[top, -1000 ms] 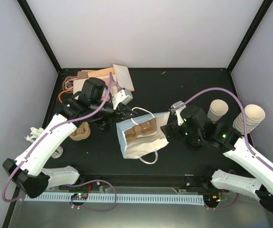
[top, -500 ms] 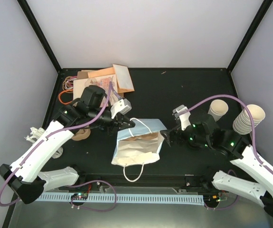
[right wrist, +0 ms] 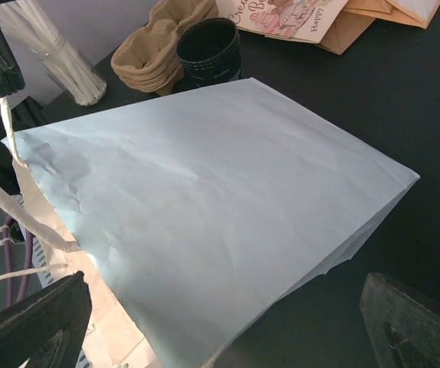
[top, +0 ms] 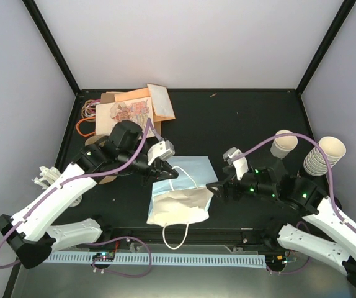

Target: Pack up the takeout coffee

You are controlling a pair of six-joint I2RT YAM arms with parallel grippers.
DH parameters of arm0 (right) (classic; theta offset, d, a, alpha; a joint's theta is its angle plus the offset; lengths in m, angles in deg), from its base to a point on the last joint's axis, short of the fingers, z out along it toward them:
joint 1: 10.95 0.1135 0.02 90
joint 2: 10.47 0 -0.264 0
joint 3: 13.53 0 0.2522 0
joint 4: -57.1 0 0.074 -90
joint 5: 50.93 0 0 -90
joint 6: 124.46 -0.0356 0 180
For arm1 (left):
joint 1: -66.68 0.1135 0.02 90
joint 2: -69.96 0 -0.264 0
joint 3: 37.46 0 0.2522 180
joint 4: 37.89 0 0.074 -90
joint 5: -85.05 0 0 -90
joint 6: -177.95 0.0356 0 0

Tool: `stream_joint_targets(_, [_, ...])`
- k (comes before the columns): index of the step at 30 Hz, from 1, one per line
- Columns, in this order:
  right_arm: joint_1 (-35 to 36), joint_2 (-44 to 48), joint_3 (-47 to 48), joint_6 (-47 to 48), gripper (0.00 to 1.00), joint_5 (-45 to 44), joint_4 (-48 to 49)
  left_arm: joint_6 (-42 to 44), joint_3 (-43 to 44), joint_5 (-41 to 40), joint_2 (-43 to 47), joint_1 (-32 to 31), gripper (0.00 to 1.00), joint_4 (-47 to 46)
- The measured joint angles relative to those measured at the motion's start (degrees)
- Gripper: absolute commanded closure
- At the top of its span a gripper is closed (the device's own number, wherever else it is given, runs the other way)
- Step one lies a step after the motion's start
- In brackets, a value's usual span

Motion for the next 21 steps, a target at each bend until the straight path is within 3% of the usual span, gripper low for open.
stream_joint_targets(6, [0.0,0.3,0.2,-1.2,0.00,-2.6,0.0,-3.2,0.1,-0.6,-0.8,-0.4,0.98,-3.6])
stream_joint_targets(13, [-0.8,-3.9,6.2,-3.5,0.00,-13.7,-3.4,-9.6,6.7,-4.8,-7.5,-0.1,0.98,-8.6])
stream_joint_targets(21, [-14.7,-10.5,13.0,-2.7,0.00,-13.6,-5.0,-13.7,16.3,-7.3,-16.7,4.6,0.98,-11.8])
